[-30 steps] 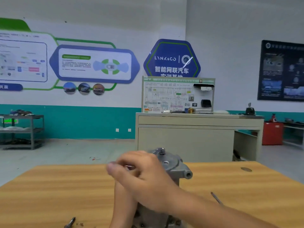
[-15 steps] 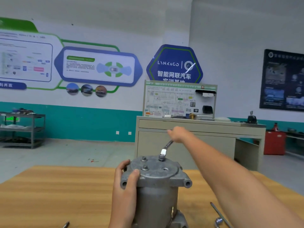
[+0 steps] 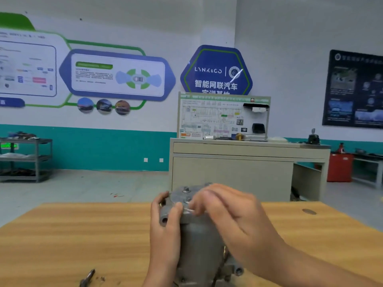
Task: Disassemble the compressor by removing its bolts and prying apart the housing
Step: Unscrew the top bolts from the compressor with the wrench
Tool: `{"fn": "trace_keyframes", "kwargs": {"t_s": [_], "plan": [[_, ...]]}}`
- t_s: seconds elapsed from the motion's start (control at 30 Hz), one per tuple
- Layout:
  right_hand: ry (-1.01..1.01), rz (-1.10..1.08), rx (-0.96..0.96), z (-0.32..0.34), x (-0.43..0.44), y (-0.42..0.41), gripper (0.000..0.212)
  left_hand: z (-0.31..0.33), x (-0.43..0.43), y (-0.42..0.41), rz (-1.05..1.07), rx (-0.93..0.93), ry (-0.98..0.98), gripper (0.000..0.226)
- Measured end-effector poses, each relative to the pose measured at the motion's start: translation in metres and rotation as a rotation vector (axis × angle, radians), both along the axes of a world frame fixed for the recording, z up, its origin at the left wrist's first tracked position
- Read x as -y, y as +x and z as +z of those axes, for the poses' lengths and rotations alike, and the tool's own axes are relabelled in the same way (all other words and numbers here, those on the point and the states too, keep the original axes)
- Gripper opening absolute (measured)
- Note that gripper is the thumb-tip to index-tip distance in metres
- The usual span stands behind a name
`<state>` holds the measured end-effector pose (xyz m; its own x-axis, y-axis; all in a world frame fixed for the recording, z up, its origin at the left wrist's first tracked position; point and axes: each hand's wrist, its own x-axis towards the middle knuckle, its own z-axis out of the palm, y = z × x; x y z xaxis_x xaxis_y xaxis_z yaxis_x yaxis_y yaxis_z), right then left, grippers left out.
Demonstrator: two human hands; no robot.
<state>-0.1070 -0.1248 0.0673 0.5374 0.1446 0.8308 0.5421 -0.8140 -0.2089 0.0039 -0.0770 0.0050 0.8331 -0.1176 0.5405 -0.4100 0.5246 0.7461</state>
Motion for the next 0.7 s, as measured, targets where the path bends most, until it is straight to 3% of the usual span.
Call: {"fn": "trace_keyframes", "kwargs": {"t_s": [0.07,0.13,0.2,0.27,0.37,0.47,0.6,0.67,0.7], "plan": [[0.297,-0.113,0.273,-0.02,0.049,-0.018,0.032,-0.01,-0.007,0.007,0.003,-0.116,0.045,0.022],[0.508,-0.401,0.28,-0.023,0.108,-0.012,0.033,-0.018,-0.013,0.013,0.026,-0.14,0.049,0.023],[0.414,-0.724,-0.005,-0.008,0.159,0.021,0.03,-0.014,-0.009,0.007,0.029,-0.146,0.077,0.023],[0.247,-0.852,-0.379,0.019,0.18,0.07,0.036,-0.01,-0.007,0.003,0.031,-0.157,0.071,0.024],[0.048,-0.79,-0.824,0.05,0.149,0.137,0.053,-0.011,-0.008,0.003,0.029,-0.171,0.053,0.023],[-0.115,-0.598,-0.98,0.055,0.083,0.175,0.068,-0.012,-0.008,0.005,0.036,-0.162,0.037,0.022],[-0.393,-0.325,-0.794,0.042,-0.005,0.159,0.074,-0.01,-0.006,0.008,0.068,-0.091,0.015,0.023],[-0.369,-0.181,-0.547,0.03,-0.026,0.118,0.064,-0.008,-0.006,0.009,0.134,0.001,0.036,0.023],[-0.261,-0.082,-0.449,0.024,-0.03,0.095,0.057,-0.01,-0.005,0.01,0.146,0.006,0.07,0.024]]}}
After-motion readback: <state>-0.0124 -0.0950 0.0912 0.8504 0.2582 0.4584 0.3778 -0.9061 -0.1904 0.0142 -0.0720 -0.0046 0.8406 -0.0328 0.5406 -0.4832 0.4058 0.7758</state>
